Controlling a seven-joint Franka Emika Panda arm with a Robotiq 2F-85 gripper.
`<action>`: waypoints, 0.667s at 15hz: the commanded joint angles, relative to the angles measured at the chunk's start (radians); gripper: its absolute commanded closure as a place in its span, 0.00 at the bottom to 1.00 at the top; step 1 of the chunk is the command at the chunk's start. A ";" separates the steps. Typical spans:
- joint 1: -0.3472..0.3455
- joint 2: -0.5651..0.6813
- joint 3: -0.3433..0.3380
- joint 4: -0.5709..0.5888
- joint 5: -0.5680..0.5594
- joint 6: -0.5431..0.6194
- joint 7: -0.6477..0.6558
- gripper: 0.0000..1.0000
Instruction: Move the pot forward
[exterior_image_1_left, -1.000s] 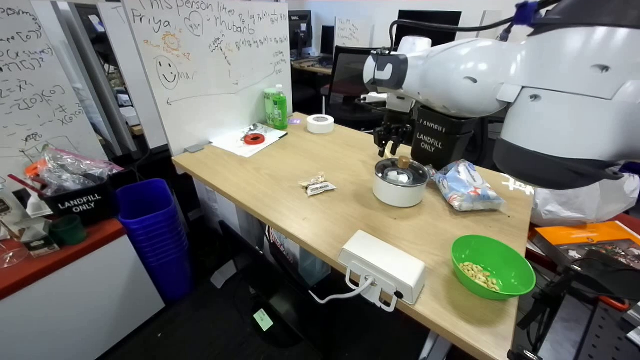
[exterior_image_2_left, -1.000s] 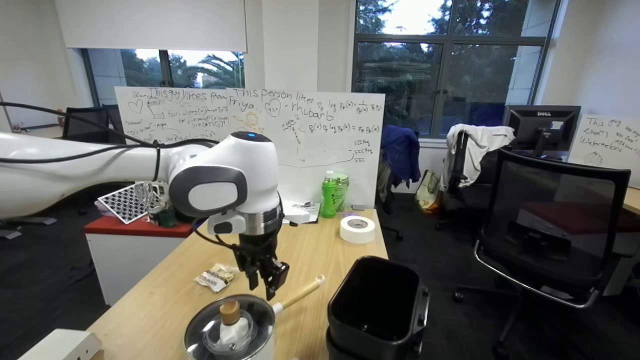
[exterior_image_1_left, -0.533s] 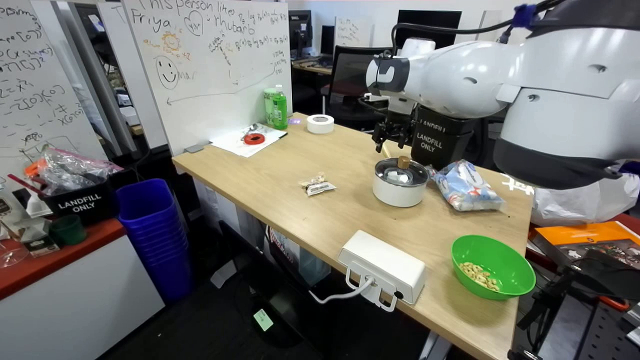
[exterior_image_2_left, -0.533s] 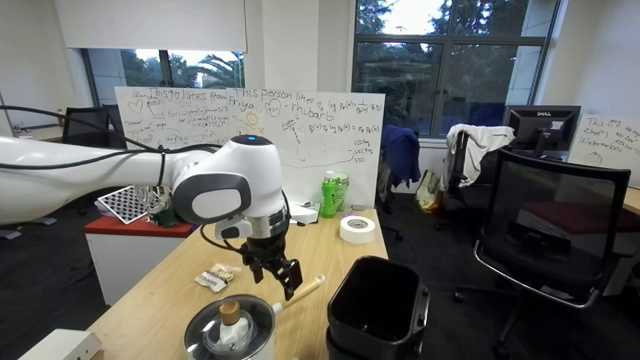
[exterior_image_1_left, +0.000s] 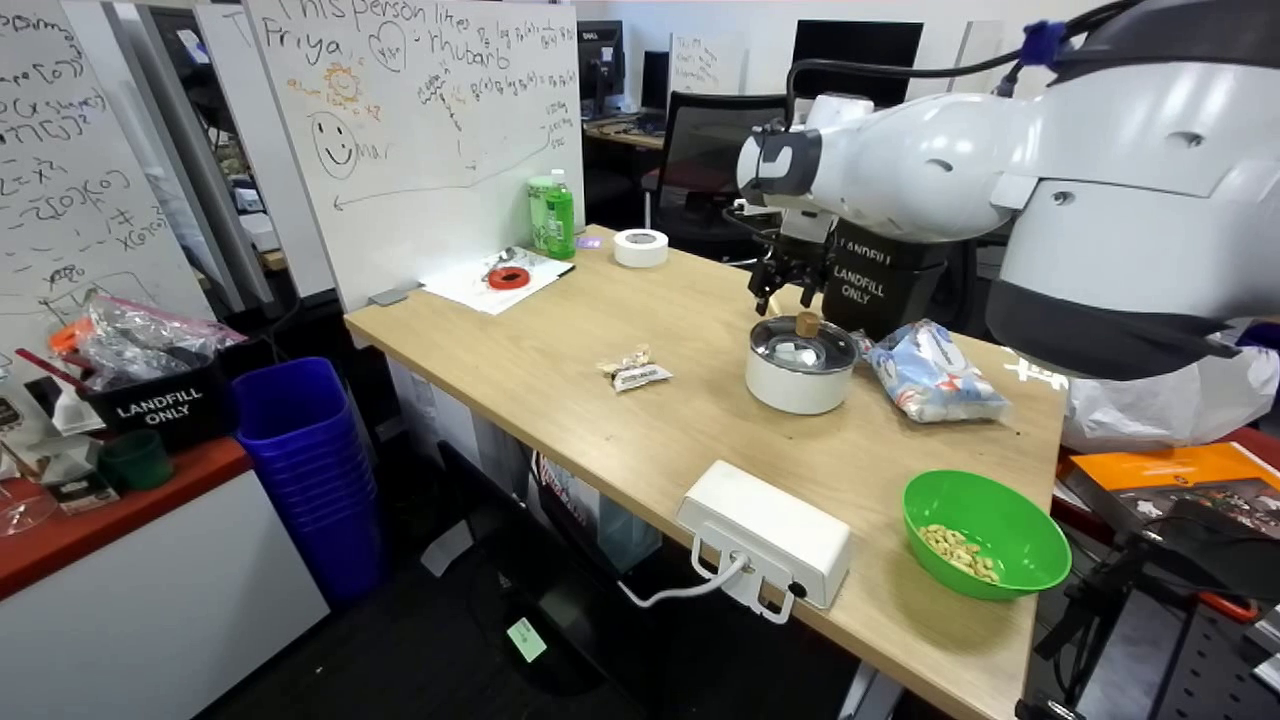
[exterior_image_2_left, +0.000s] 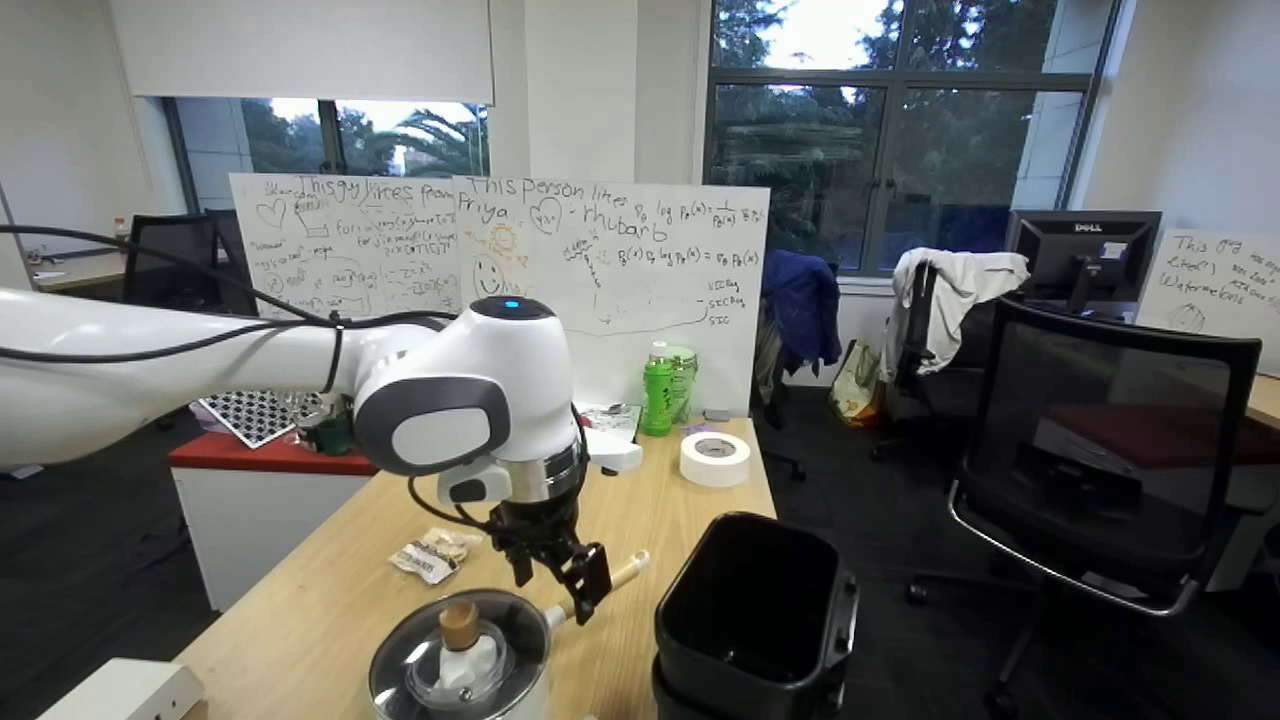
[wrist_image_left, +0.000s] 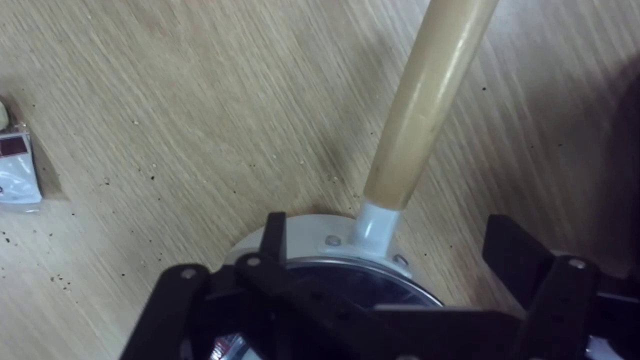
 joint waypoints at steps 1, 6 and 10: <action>-0.019 0.000 0.021 0.017 -0.017 0.018 0.000 0.00; -0.020 0.000 0.041 0.019 -0.037 0.029 0.000 0.00; -0.021 0.000 0.050 0.022 -0.047 0.028 0.000 0.01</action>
